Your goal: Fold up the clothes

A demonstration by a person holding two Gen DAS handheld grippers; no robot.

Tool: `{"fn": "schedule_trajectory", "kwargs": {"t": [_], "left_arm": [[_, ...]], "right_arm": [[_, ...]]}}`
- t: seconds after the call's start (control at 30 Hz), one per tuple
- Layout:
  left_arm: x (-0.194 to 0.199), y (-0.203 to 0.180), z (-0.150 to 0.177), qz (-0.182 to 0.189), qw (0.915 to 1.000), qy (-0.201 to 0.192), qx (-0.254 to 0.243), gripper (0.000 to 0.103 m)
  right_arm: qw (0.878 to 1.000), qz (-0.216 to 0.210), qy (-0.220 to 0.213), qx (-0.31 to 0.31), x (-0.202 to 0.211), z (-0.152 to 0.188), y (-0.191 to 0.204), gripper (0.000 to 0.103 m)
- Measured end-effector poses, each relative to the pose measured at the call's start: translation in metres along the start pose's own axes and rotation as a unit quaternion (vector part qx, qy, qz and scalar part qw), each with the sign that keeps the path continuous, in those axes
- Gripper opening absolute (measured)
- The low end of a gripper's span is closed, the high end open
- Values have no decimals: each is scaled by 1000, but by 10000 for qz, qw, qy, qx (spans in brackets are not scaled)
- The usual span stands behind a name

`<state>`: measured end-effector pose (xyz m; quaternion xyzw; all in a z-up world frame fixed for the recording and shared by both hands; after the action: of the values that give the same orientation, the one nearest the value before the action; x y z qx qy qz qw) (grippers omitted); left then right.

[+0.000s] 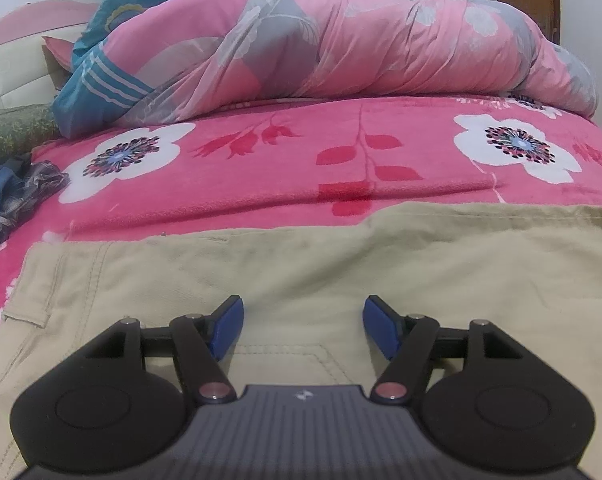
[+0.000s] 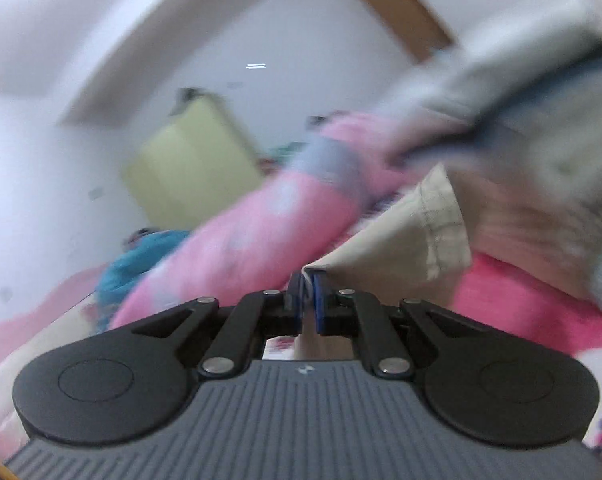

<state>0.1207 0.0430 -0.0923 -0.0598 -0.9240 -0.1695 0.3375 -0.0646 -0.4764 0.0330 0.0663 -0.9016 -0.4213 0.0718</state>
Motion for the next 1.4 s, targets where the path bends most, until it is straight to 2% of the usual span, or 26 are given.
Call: {"fn": "schedule_trajectory", "kwargs": {"t": [0.07,0.13,0.23,0.27,0.3,0.33,0.4,0.43,0.47,0.5,0.57,0.63,0.7,0.77,0.83,0.87,0.97,1.07,1.1,1.13,1.2,1.3,1.4], "left_arm": [[0,0,1,3,10000,-24,19,68],[0,1,1,14,10000,-36,40,68],[0,0,1,9,10000,-39,41,68],[1,0,1,5,10000,-41,39,68],[1,0,1,1,10000,-44,36,68],[1,0,1,0,10000,-47,36,68],[1,0,2,-9,10000,-50,23,69],[1,-1,2,-18,10000,-50,8,69],[0,-2,2,-39,10000,-49,-22,69],[0,-2,2,-44,10000,-51,-26,69],[0,-2,1,-54,10000,-57,-30,69],[0,-2,1,-57,10000,-62,-28,69],[0,-2,1,-73,9999,-58,-43,69],[0,-2,1,-82,9999,-55,-50,69],[0,-2,1,-87,9999,-54,-56,69],[0,-2,1,-97,9999,-52,-63,69],[-1,-2,0,-122,9999,-46,-81,70],[-1,-3,0,-135,9999,-43,-89,70],[-1,-3,0,-139,9999,-42,-92,70],[-1,-2,1,-137,9999,-43,-89,70],[-1,-2,0,-136,9999,-45,-90,70],[0,-3,1,-133,9999,-50,-86,70],[2,-3,1,-125,9999,-63,-75,70]], "right_arm": [[9977,-542,226,350,-6,10,46,4],[9887,-1236,634,571,-22,26,97,4],[9606,-2126,1539,915,-48,69,171,11],[9486,-2309,1856,1114,-52,87,189,18],[9366,-2472,2107,1316,-54,103,203,37],[9275,-2599,2211,1525,-50,116,209,50],[9097,-2822,2359,1928,-40,140,217,51],[9092,-2840,2261,2038,-33,140,210,54],[9142,-2792,2135,2018,-28,135,199,56],[9217,-2696,2008,1936,-25,127,186,60],[9496,-2145,1727,1499,-25,100,145,61],[9772,-1340,1359,933,-30,69,91,61],[9944,-408,952,219,-38,37,23,61],[9962,513,603,-373,-45,16,-43,55],[9890,1217,545,-647,-57,10,-92,41],[9837,1528,559,-764,-65,8,-114,39],[9676,2116,1059,-884,-101,20,-149,35],[9686,2139,1004,-771,-124,25,-150,24],[9686,2134,992,-803,-127,24,-150,8],[9696,2076,981,-848,-127,22,-149,4],[9737,1974,755,-849,-118,12,-142,3],[9805,1868,50,-602,-69,-9,-114,3],[9748,2098,-573,-498,-18,-22,-100,3]]}}
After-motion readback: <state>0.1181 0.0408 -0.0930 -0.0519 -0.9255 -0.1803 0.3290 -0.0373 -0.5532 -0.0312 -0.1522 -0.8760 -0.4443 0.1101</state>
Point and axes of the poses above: each gripper's, at about its wrist camera, not at the fingertips, and x roughly against the way its jaws point, y to its left, z to its underside, the point moved 2 cm from there along -x, roughly the way its jaws point, and after that the axes turned 15 degrees about -x, right-handed, at the moved point
